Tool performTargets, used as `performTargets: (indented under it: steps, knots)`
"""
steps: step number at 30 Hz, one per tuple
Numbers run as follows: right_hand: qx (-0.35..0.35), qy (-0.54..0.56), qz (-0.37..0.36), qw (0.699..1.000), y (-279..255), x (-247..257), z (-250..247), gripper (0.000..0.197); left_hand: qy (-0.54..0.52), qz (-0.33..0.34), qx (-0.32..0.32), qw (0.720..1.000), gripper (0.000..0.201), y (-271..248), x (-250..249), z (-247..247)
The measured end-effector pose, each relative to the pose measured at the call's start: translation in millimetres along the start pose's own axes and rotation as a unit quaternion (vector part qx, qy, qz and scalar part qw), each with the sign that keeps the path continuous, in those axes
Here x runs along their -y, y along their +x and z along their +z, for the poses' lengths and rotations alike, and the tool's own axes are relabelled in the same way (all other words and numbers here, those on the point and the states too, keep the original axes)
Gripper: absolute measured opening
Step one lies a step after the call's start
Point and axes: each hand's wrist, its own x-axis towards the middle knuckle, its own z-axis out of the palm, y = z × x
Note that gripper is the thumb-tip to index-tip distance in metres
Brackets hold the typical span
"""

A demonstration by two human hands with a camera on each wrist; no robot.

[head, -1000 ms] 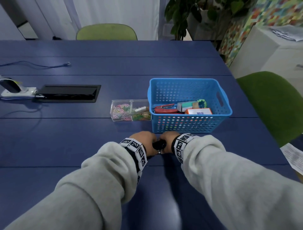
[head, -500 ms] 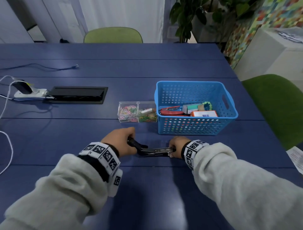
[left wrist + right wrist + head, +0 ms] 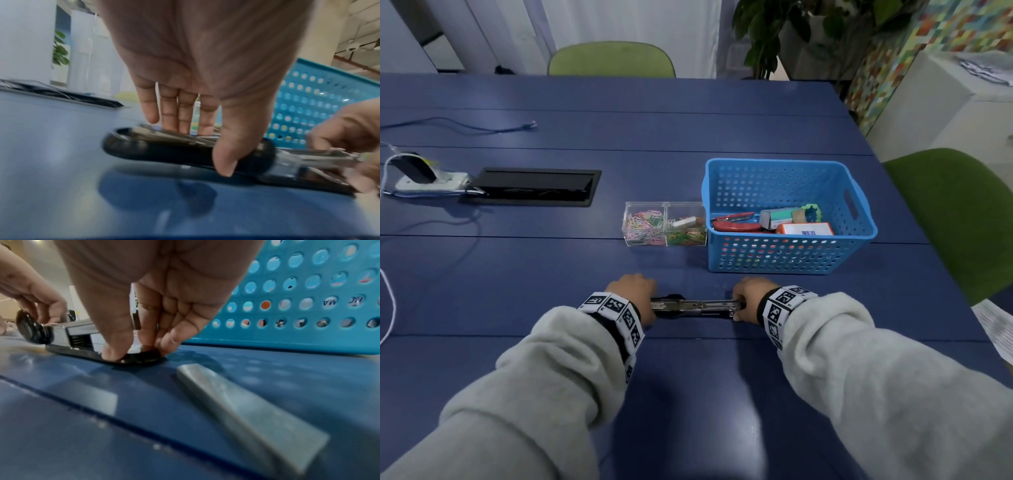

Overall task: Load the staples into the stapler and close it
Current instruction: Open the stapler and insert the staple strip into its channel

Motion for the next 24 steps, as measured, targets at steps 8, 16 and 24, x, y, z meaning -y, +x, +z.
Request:
performTargets:
  steps: [8, 16, 24]
  knots:
    - [-0.026, 0.032, 0.005, 0.999, -16.7, -11.0, -7.9, 0.045, -0.098, 0.106, -0.025, 0.989, 0.054, 4.9, -30.0, 11.5]
    - [-0.026, 0.040, 0.154, 0.987, -55.7, -63.5, -15.8, 0.040, -0.100, 0.123, -0.014, 0.987, 0.046, 6.1, -35.3, 10.9]
    - [0.024, 0.001, 0.123, 0.992, -50.4, -46.9, 8.1, 0.039, -0.063, 0.132, -0.015, 0.989, 0.042, 5.4, -45.0, 9.4]
